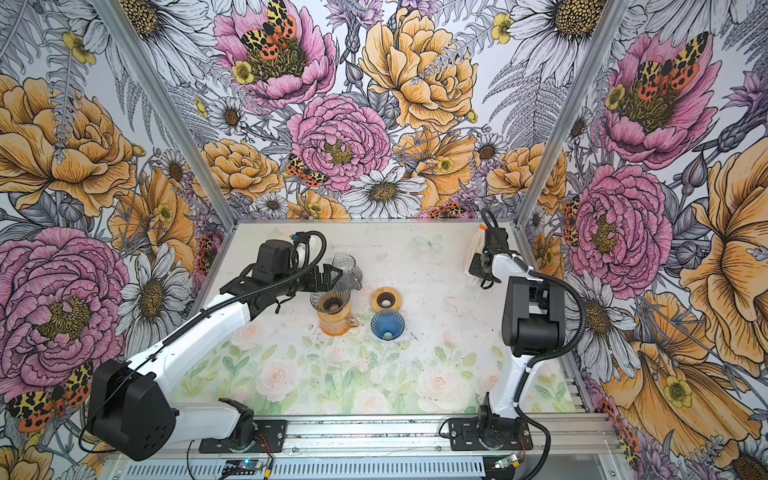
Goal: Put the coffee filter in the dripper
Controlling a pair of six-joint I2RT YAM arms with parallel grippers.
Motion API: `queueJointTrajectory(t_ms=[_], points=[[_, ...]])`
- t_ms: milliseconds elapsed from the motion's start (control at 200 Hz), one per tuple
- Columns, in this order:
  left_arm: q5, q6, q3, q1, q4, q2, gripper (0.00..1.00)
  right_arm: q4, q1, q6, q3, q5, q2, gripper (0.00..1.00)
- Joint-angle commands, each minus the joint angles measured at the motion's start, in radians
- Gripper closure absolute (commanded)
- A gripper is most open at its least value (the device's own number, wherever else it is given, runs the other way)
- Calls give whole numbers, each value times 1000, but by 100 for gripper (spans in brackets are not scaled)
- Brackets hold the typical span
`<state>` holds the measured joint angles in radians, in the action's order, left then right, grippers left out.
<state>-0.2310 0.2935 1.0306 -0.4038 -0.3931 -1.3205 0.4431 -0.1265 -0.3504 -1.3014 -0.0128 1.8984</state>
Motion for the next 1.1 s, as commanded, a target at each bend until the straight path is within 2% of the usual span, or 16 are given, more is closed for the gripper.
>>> queueJointTrajectory(t_ms=[0,190,445,1096], points=[[-18,3,23,-7,4,-4,1,-6,11,-15,8,2,-37,89],[-17,6,16,-7,4,-2,1,-7,11,-17,-4,-3,-30,87],[-15,4,8,-7,2,6,1,-6,12,-11,-24,-13,-10,100],[-19,7,13,-9,3,-4,1,51,14,-15,22,-1,-147,100]])
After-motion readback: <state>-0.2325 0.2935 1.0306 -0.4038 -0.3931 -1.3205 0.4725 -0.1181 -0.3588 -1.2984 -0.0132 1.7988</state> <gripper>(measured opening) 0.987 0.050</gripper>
